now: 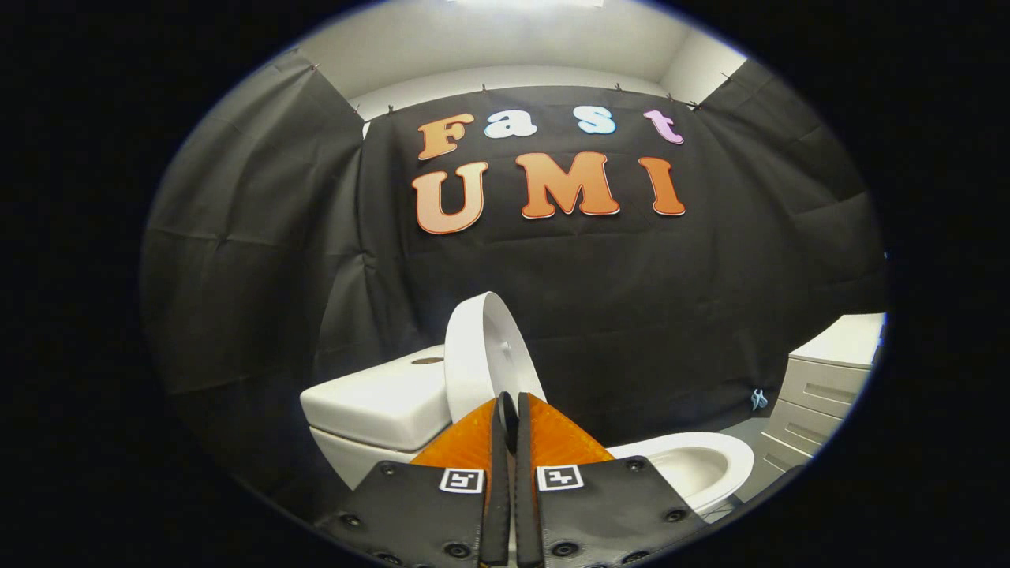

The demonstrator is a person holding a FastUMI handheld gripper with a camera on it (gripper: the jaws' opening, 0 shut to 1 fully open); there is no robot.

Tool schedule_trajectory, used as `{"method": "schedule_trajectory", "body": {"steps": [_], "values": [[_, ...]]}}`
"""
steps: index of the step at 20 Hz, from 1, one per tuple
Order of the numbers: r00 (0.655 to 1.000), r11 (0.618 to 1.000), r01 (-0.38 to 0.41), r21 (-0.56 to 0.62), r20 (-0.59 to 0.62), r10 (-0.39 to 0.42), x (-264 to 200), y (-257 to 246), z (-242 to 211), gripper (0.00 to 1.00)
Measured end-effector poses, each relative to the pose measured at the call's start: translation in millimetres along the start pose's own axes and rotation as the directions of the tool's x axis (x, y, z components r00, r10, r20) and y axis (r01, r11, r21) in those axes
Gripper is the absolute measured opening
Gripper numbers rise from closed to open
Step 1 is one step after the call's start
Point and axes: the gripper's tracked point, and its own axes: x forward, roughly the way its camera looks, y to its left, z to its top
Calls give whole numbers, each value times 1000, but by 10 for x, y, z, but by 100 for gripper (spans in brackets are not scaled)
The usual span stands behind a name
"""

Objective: Open the toilet lid.

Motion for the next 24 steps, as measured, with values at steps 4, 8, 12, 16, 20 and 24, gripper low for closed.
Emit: {"method": "schedule_trajectory", "body": {"steps": [4, 8, 12, 16, 20, 24], "values": [[1000, 1000, -6, 4, -17, 6, -9, -10, 8, 13], [999, 1000, -6, 8, -36, 6, 5, -33, 25, 13], [999, 1000, -14, 9, -33, 14, -31, -11, 36, 15], [1000, 1000, -15, 2, 1, 15, -25, -3, 165, 18], [1000, 999, -4, -50, 19, 5, -25, -49, 282, 38], [999, 999, 27, -46, 32, -26, -83, -282, 482, 76]]}}
